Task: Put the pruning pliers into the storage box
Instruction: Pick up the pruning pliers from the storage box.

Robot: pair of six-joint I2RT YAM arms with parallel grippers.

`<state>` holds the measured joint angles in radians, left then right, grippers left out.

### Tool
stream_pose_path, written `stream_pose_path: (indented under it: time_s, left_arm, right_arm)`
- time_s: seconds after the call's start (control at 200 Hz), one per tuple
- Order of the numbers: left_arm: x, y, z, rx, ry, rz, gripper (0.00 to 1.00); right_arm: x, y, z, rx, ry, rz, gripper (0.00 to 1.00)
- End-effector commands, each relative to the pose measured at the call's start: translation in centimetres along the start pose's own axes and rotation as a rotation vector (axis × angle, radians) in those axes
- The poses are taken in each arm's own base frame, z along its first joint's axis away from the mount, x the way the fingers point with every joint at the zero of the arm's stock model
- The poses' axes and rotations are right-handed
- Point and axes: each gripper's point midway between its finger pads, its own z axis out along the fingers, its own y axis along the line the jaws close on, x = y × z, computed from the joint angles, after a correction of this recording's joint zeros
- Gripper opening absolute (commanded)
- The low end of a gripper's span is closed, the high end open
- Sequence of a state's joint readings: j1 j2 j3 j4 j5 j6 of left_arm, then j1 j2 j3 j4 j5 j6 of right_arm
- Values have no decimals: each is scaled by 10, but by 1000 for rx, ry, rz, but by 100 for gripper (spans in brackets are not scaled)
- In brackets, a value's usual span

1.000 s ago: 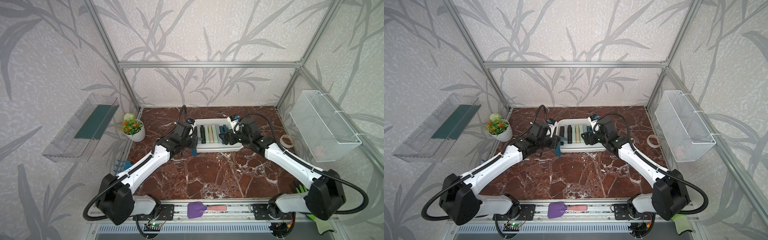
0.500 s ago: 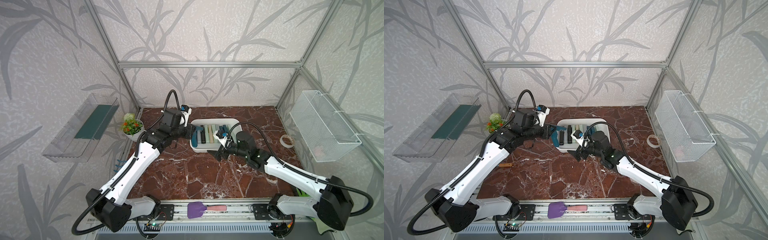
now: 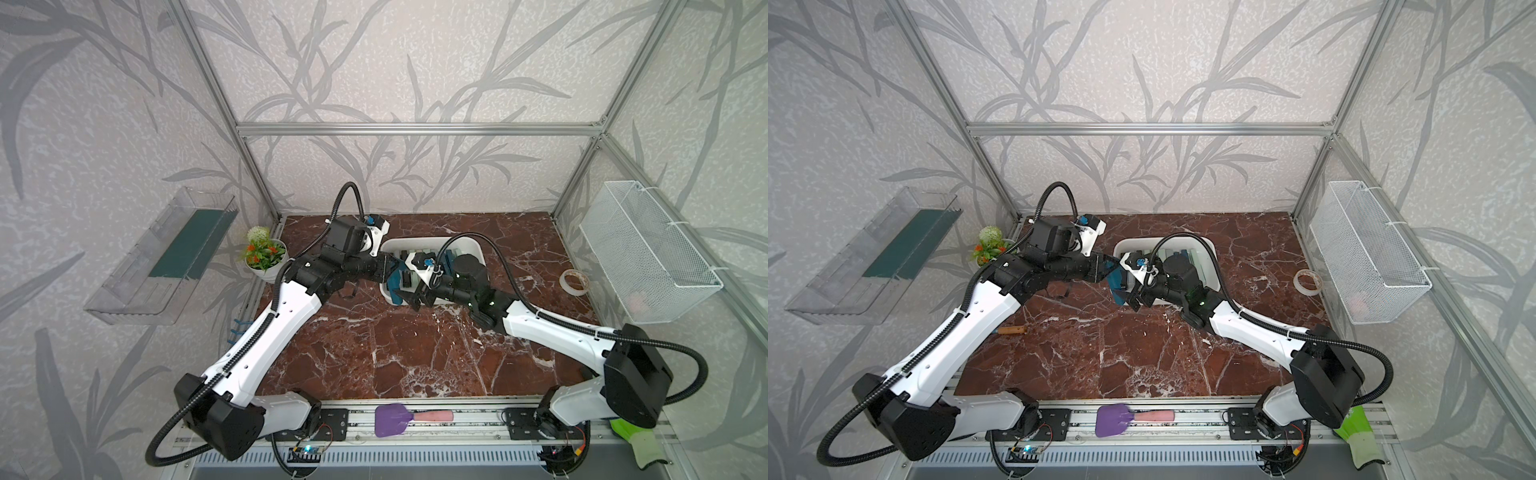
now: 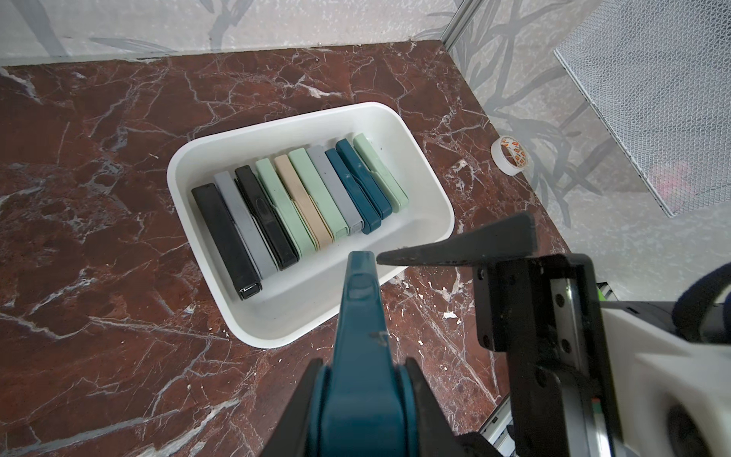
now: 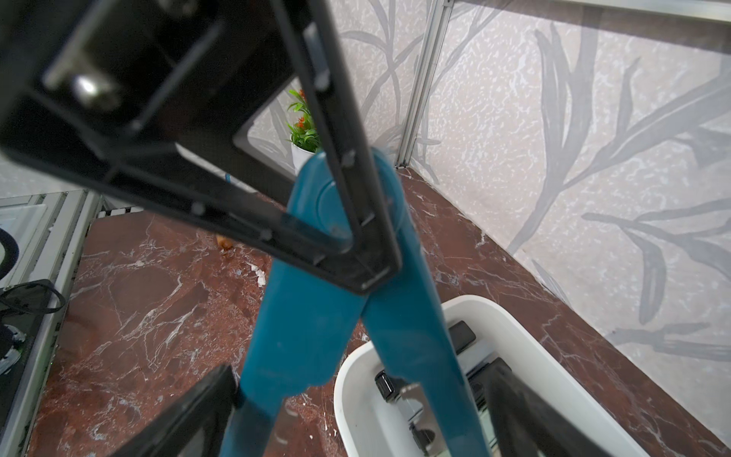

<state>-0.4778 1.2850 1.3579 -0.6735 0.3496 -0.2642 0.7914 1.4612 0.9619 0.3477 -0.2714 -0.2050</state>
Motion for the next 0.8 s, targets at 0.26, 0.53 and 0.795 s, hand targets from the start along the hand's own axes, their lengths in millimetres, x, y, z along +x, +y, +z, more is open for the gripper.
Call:
stream_pose_path:
  time_s: [0.26, 0.53, 0.795]
  left_arm:
    - [-17, -18, -15, 64, -53, 19, 0]
    - [-23, -14, -25, 24, -83, 42, 0]
    - [-21, -10, -20, 13, -80, 36, 0]
  right_arm:
    - [-10, 6, 19, -66, -49, 81, 99]
    - [1, -3, 18, -71, -27, 146, 59]
    - [-3, -6, 15, -69, -27, 176, 16]
